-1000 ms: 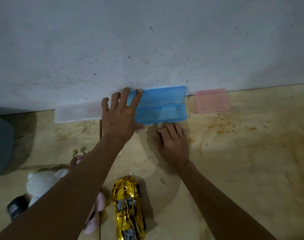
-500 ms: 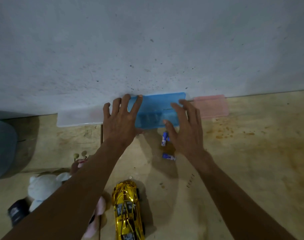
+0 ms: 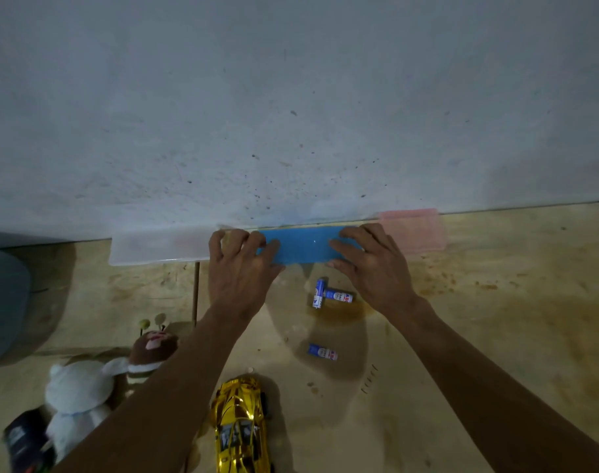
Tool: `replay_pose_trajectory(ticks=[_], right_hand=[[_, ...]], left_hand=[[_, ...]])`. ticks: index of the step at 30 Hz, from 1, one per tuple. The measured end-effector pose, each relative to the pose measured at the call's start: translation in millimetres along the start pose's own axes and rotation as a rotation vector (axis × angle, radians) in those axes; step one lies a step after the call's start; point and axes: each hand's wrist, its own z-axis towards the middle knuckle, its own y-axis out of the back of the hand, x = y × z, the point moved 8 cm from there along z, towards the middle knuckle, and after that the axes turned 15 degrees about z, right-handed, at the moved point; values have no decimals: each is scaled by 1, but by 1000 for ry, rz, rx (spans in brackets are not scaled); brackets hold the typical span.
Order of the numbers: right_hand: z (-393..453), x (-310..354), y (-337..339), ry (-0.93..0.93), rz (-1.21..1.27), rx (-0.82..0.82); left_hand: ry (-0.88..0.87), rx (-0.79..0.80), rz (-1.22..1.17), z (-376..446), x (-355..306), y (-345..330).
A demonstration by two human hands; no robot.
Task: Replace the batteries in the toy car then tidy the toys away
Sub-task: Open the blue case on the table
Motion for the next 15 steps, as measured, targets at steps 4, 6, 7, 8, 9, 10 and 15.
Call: replay_pose_trajectory(ticks=[4,6,7,8,9,10,15], right_hand=[[11,-4,-2,-2,-43,-30],[11,-6,-5,-3,-67,-46],[10,-5,-6,-5,-76,-52],[9,-5,-8,-9,-83,-57],[7,-4,-8,-18,-94,-59],[6,-4,-9,-31,-111,-57],[8,3,-9,-128,-225,22]], left_hand=[[5,4,11,9,0,-4],[10,21,12,13,-1,-8],[11,25,7,14,-1,-9],[11,25,2,14,-2,-11],[9,23,-3,13,-2,-12],[7,23,-7,12,-3,-14],[37,98,-25,12,-5,-15]])
